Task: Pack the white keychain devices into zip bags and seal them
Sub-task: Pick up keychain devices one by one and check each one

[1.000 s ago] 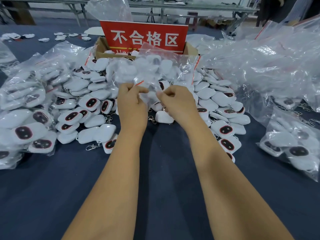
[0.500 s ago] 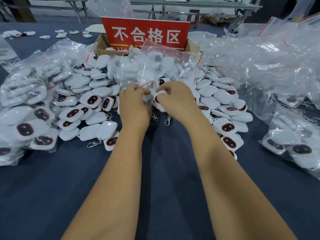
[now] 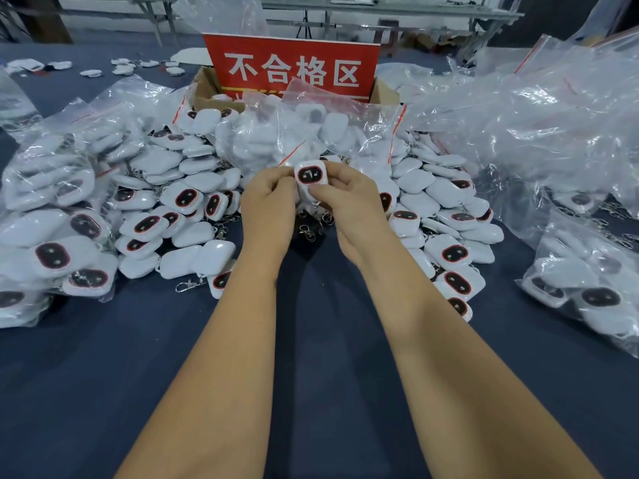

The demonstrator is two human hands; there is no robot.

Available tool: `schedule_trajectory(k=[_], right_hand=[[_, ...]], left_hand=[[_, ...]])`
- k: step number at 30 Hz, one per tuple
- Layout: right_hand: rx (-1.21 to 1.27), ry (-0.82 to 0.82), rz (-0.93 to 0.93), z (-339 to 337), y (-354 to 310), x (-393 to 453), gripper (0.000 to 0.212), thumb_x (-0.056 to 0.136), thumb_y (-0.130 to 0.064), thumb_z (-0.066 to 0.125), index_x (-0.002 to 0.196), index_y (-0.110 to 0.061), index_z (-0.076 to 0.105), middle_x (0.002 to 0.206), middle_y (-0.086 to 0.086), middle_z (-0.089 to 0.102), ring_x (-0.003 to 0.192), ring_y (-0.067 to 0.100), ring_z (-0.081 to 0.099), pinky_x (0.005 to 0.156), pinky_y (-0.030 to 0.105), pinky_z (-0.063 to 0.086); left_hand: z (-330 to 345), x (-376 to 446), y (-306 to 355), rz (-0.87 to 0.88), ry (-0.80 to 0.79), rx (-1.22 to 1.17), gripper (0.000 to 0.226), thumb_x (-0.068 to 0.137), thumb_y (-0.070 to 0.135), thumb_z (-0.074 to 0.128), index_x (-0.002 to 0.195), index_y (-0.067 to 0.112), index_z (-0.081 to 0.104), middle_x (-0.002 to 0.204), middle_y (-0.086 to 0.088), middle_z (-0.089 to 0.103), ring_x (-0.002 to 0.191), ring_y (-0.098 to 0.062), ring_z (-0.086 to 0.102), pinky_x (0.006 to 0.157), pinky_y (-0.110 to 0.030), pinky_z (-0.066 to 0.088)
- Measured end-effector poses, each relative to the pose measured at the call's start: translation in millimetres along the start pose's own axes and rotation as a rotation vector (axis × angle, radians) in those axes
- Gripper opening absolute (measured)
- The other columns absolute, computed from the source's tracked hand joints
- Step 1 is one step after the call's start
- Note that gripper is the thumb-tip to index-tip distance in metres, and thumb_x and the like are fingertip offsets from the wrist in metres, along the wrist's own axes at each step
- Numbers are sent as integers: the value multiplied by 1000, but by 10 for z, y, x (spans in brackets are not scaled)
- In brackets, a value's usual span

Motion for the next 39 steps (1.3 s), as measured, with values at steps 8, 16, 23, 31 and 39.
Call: schedule_trajectory(k=[8,16,23,31,39], right_hand=[[-77,-27,-75,83,5,-20,29,95,5,56,116,-12,63,92,8,74,86,16,69,86,29,57],[-108,49,-81,78,102,26,31,93,0,57,109,-25,62,95,2,75,88,13,72,80,28,57],[82,121,-21,57,170,32,19,95,-9,55,96,-21,70,88,-8,70,78,0,66,71,19,54],[34,143,-4,29,193,27,16,95,-10,53,100,-19,65,90,-5,68,71,-3,62,66,17,51],[-74,196,-4,6,181,-9,21,99,-11,47,91,-29,55,95,4,69,81,11,63,76,31,54]], left_hand=[[159,-5,-124,-88,-76,-164,39,94,18,49,64,27,72,63,10,65,66,-5,58,66,-21,47],[203,-51,-210,-149,-76,-225,38,92,20,52,68,37,76,71,13,72,70,-1,65,71,-19,49],[239,-52,-203,-92,-119,-97,28,102,18,44,103,22,72,99,-4,74,92,-14,67,86,-34,55],[240,-80,-213,-107,-126,-54,27,101,19,45,106,17,72,101,-8,73,96,-24,67,91,-43,54],[275,-73,-207,-101,-154,-38,24,98,15,48,101,11,72,76,5,67,71,-6,59,62,-20,46]])
Point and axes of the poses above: each hand's wrist, its own x-axis towards the middle knuckle, its own z-axis out of the palm, y = z × x, the point moved 10 cm from there along x, towards the middle knuckle
